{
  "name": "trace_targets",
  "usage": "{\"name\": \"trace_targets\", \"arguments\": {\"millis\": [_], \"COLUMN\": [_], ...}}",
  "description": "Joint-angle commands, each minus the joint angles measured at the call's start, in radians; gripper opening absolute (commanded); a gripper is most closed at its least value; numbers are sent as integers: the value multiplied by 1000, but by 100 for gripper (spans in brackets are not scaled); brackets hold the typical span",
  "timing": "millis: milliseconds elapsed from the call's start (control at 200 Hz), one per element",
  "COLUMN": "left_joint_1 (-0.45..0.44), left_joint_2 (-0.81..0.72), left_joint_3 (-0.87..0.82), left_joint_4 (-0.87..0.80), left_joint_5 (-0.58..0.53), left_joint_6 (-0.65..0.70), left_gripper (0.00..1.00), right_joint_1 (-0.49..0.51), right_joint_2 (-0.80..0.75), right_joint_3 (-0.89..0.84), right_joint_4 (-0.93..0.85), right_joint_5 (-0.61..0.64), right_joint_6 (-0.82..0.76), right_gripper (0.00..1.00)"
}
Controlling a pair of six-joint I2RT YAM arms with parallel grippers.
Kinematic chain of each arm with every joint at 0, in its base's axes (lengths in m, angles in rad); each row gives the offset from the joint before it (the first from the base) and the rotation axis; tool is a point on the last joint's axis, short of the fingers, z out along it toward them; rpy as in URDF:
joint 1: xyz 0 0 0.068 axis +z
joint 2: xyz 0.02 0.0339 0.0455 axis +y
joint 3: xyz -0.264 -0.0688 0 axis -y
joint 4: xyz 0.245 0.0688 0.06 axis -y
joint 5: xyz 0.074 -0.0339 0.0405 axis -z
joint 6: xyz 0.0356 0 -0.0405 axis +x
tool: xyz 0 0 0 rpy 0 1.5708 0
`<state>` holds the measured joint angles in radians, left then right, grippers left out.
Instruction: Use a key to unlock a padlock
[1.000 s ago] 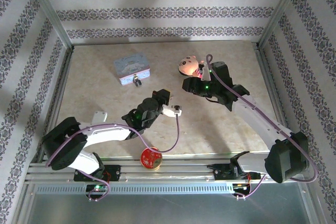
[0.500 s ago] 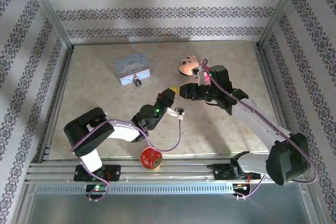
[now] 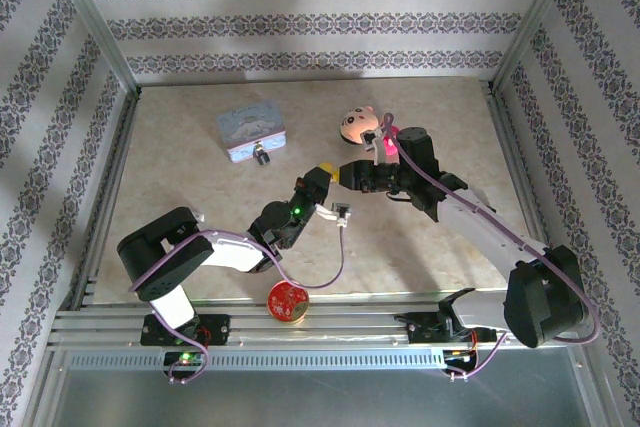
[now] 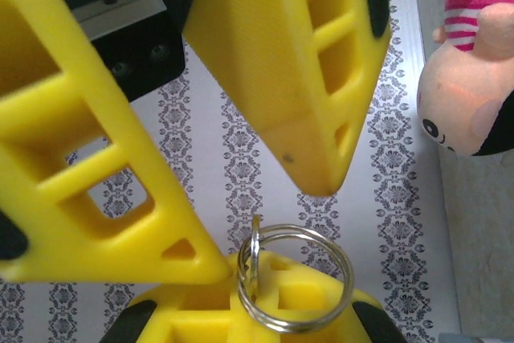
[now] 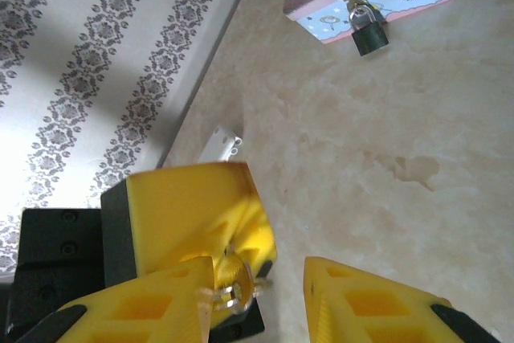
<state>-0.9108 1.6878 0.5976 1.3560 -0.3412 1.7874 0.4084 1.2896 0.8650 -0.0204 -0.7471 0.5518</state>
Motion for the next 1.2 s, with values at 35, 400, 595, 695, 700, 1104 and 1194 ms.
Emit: {"name": "trace_targets", "arguments": {"millis": [35,400,595,695,700,1104,1194], "left_joint_1": [-28,-32,-33,-32,-32,-31,-31], "left_joint_2": [-33,-29,-31,-31,-30,-3,-9], "left_joint_3": [-15,-4,5,11,11,29,29], "left_joint_4": [72,72,72,73,72,74,74], "left_joint_5": [8,-1,-32,-39,-39,-63,-60], "left_joint_6": [-36,-58,-95,-95,-94,-78,-87], "left_gripper": [0,0,0,0,0,0,0], "right_joint_1": [5,3,6,6,6,6,6], "right_joint_2": [-20,-14,0,5,5,-1,-3], "right_joint_3": [-14,-32,-39,-41,-41,-50,-52], "right_joint_4": [56,100,110,118,119,119,120], "right_joint_5": [-17,-41,-60,-72,-73,-97,-95], "right_joint_6": [14,53,63,69,69,69,70], "right_gripper": [35,24,24,25,25,21,12]}}
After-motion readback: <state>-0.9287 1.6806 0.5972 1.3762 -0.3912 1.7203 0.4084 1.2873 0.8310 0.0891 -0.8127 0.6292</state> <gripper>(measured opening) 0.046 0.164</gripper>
